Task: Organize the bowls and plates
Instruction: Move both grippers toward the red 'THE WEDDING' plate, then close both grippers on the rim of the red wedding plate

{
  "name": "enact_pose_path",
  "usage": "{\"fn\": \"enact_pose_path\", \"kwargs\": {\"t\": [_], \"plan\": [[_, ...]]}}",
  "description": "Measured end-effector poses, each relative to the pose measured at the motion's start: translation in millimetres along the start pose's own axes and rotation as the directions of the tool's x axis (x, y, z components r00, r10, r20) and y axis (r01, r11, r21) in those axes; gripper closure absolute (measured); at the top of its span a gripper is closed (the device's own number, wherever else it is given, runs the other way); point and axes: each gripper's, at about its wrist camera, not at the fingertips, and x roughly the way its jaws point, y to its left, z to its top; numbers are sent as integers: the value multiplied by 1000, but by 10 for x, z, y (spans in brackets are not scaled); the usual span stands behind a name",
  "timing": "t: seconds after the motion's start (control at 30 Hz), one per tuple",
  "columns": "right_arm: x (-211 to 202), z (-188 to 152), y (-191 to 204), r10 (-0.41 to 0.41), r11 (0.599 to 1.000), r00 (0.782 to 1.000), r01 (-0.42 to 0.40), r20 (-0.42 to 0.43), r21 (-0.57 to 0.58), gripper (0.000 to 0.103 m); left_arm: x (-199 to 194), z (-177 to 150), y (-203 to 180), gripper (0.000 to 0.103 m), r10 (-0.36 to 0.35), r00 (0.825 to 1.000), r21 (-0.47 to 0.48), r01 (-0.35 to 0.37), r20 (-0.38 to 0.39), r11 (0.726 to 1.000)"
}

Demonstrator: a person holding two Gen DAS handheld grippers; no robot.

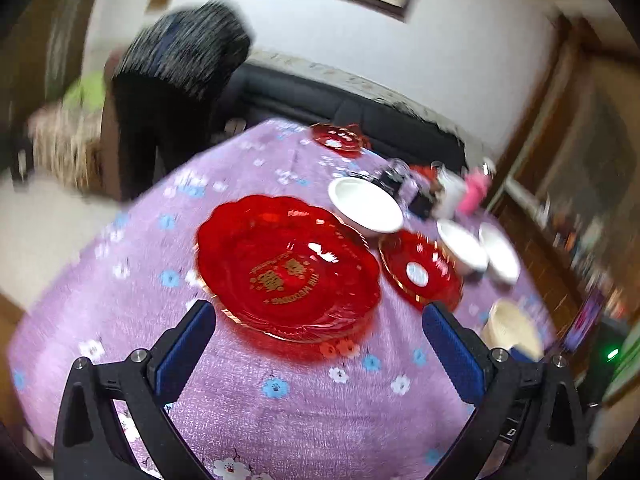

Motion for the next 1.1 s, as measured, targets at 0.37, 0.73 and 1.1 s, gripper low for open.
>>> {"fn": "enact_pose_path", "kwargs": {"t": [0.37,0.73,1.1], "plan": [[531,492,219,147,986,985,-138,-93,91,2,-22,400,803,0,139,990,-30,-138,32,990],[952,598,279,218,964,963,-187,-157,189,13,552,597,867,0,150,983,26,-148,-108,989],[1215,648,128,274,937,945,-220,-180,272,17,753,672,1137,0,143,977,-66,-155,-158,986]]}}
